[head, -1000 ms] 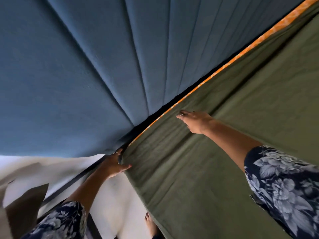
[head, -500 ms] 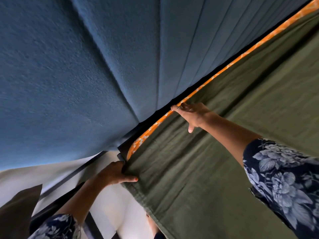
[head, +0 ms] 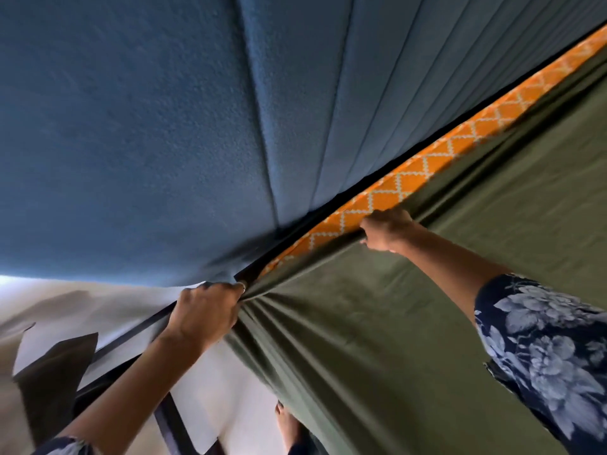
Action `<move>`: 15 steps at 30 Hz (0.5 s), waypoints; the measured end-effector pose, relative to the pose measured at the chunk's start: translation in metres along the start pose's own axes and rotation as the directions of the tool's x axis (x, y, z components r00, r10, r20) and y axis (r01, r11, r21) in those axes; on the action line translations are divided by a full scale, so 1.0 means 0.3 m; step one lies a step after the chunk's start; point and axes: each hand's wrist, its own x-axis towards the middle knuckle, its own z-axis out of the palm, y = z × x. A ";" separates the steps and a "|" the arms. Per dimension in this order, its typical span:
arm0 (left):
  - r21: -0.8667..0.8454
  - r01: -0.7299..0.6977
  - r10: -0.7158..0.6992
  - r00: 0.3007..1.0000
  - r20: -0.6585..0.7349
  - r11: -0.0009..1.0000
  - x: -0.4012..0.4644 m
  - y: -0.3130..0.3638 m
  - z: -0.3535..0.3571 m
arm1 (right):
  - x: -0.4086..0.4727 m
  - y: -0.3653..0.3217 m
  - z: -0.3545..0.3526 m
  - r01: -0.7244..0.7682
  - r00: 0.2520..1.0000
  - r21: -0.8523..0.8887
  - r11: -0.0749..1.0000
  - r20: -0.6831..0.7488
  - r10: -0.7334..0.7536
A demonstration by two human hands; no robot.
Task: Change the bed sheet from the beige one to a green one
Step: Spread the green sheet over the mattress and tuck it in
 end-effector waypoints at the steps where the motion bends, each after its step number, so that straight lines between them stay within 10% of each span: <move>1: -0.032 0.014 -0.016 0.998 -0.060 0.999 0.006 0.005 -0.022 | -0.010 0.012 -0.019 -0.059 0.998 0.146 0.987 -0.023 0.064; 6: -0.003 -0.015 0.013 0.908 -0.418 1.000 0.039 0.020 -0.203 | -0.051 0.061 -0.088 -0.095 0.919 0.670 0.736 -0.225 0.323; 15: 0.034 0.040 -0.020 0.887 -0.461 0.999 0.061 0.051 -0.346 | -0.111 0.065 -0.189 0.048 0.684 0.849 0.527 -0.412 0.602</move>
